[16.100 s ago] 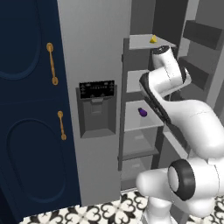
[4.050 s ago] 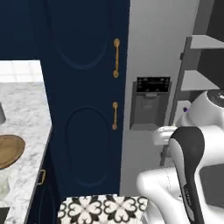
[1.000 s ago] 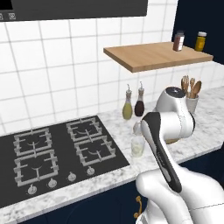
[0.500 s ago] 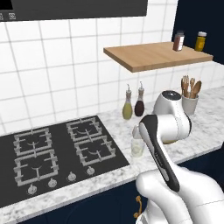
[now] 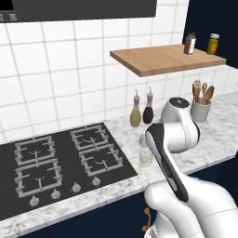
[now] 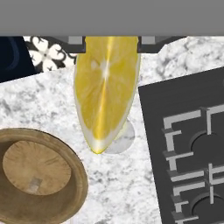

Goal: Grab a lemon wedge from the fridge and one ice cube from the ice bowl, and put them in the glass of lemonade.

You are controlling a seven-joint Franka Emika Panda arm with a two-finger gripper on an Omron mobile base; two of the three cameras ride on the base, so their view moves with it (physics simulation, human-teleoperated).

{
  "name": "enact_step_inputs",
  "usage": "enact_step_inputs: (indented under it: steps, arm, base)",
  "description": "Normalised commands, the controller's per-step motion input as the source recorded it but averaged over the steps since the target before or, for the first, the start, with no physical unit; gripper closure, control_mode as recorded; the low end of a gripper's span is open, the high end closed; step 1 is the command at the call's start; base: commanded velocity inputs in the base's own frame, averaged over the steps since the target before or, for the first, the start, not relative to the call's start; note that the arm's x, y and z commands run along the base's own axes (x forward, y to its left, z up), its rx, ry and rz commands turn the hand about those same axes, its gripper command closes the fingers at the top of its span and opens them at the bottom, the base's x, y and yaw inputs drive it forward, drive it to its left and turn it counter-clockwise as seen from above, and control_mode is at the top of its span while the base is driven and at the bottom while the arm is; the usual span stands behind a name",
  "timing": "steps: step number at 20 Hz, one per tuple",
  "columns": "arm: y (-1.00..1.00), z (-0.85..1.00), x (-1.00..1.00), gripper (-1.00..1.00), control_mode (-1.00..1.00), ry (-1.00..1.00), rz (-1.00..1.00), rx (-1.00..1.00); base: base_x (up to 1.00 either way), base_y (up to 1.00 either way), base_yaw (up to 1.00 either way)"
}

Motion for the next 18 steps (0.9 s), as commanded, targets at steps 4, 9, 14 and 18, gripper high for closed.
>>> enact_step_inputs:
  steps: [4,9,14,18]
  arm:
    - [0.06,0.00,0.35,1.00,-1.00,0.01,0.00,-0.01]
    - [0.01,-0.30,0.29,1.00,-1.00,0.08,0.00,0.00]
    - [0.00,-0.42,0.01,1.00,-1.00,0.01,0.00,0.03]
    - [0.00,0.01,0.34,1.00,-1.00,0.03,0.00,0.00]
  base:
    - [0.00,0.00,0.00]
    - [0.00,0.00,0.00]
    - [0.00,0.00,0.00]
    - [0.00,0.00,0.00]
